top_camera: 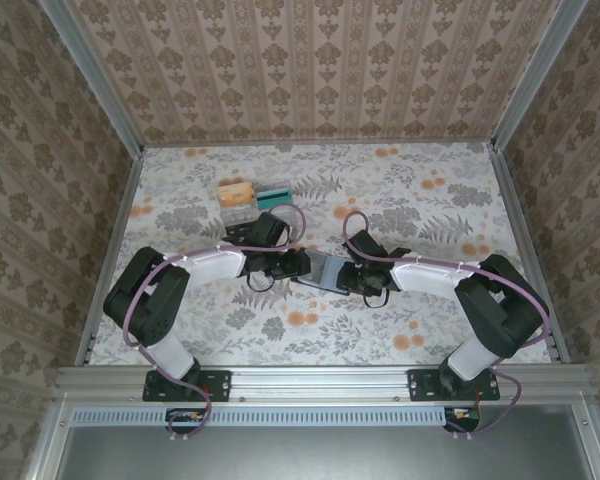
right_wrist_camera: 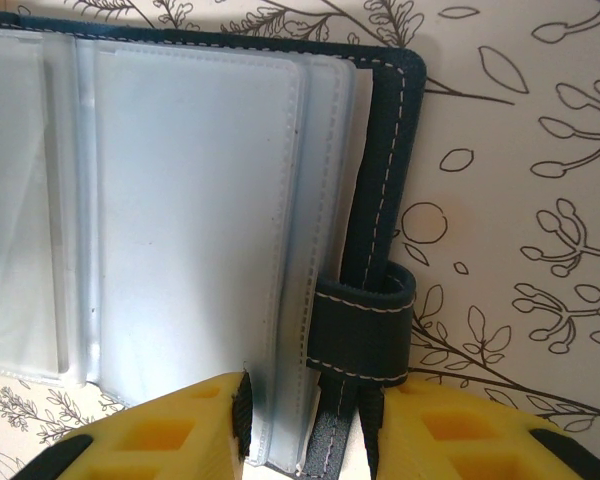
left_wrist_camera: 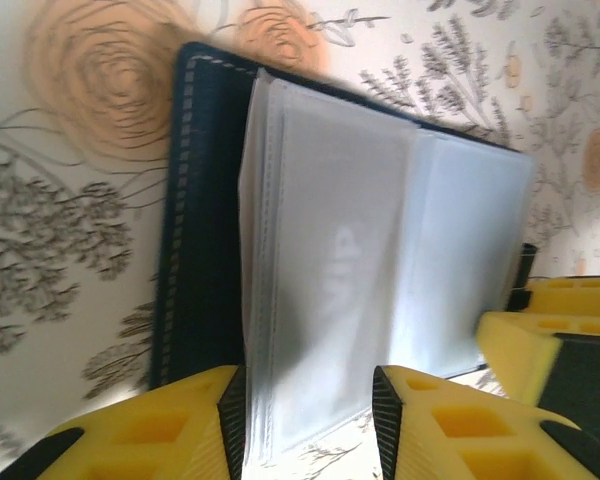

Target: Take the credit cards out of the card holder

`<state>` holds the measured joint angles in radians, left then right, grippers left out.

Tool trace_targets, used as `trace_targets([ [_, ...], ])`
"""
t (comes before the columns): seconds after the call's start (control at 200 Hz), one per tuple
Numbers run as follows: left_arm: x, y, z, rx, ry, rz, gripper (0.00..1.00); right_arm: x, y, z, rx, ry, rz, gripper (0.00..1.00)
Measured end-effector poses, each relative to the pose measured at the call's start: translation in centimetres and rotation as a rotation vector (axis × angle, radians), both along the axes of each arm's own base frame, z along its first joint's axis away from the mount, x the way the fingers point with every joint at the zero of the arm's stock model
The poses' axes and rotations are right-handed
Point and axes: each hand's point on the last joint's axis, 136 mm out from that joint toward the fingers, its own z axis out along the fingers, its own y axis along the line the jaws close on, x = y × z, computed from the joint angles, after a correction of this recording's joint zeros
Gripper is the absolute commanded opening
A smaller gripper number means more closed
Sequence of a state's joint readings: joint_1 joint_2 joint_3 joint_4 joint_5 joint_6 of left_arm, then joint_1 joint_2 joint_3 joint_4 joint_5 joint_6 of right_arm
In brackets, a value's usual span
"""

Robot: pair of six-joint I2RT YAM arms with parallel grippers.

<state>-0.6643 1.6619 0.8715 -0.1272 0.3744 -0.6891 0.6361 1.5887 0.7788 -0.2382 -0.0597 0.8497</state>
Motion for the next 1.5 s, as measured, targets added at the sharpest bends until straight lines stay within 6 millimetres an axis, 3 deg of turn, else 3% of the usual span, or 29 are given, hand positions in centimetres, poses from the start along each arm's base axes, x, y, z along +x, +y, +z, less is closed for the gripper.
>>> trace_targets([
  [0.16,0.6,1.0,-0.1,0.024,-0.002,0.014,0.4,0.0,0.0,0.0,0.0,0.0,0.0,0.37],
  [0.365,1.4,-0.4,1.2,-0.027,-0.024,-0.016,0.4,0.0,0.0,0.0,0.0,0.0,0.0,0.37],
  [0.845,1.0,-0.7,-1.0,-0.016,0.032,-0.03,0.4,0.0,0.0,0.0,0.0,0.0,0.002,0.37],
  [1.065,0.7,-1.7,-1.2,-0.056,0.048,-0.058,0.42,0.0,0.0,0.0,0.0,0.0,0.002,0.37],
  [1.5,0.1,-4.2,0.4,-0.174,0.051,-0.106,0.47,0.0,0.0,0.0,0.0,0.0,0.002,0.37],
])
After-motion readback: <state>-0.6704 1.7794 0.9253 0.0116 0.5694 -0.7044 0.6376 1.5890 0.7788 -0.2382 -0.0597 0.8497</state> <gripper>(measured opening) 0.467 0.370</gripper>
